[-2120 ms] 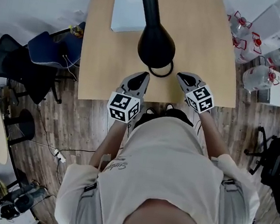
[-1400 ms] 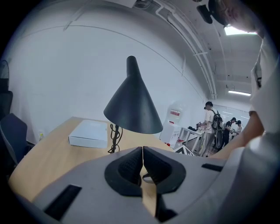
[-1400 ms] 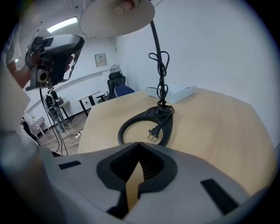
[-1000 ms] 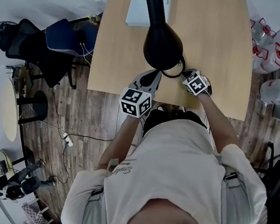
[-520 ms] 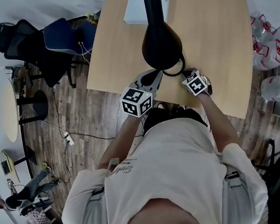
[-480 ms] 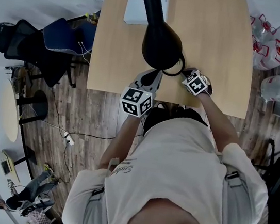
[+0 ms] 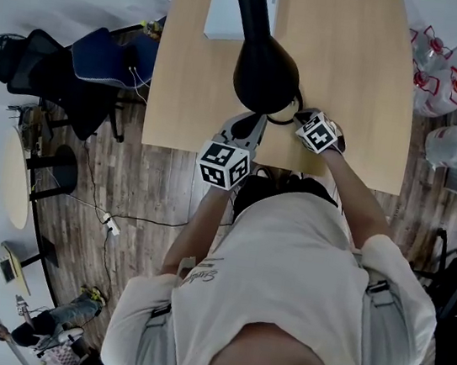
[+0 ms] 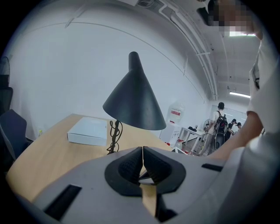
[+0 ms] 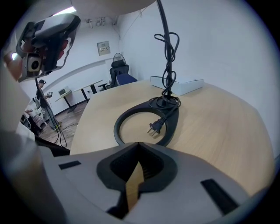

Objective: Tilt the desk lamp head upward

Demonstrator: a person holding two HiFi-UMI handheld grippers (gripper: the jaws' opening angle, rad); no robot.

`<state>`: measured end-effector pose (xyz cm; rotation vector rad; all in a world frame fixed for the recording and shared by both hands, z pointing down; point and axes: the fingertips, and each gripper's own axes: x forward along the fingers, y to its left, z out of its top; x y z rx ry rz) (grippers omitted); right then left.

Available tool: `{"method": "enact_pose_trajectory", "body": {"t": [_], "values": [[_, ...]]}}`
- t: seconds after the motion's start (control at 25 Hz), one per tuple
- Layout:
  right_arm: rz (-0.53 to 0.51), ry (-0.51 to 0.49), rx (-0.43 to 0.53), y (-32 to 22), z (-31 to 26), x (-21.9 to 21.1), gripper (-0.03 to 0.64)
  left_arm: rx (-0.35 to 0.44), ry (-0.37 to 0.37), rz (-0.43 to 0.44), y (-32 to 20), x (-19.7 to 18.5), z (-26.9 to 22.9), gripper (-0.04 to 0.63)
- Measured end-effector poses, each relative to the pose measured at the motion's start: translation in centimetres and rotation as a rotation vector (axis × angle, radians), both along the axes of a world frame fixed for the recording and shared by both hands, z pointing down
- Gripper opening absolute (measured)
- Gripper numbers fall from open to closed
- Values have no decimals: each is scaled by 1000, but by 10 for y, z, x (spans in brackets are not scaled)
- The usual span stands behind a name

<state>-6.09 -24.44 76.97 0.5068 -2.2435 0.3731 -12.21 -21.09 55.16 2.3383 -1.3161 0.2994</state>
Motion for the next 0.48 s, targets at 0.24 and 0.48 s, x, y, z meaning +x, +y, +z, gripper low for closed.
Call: {"method": "enact_pose_trajectory", "body": {"t": [0.24, 0.48], "values": [[17, -13, -28, 1, 0, -1, -5, 5, 21, -3, 0, 6, 0, 17], [21, -18, -13, 2, 2, -1, -5, 25, 35, -8, -2, 10, -2, 17]]}}
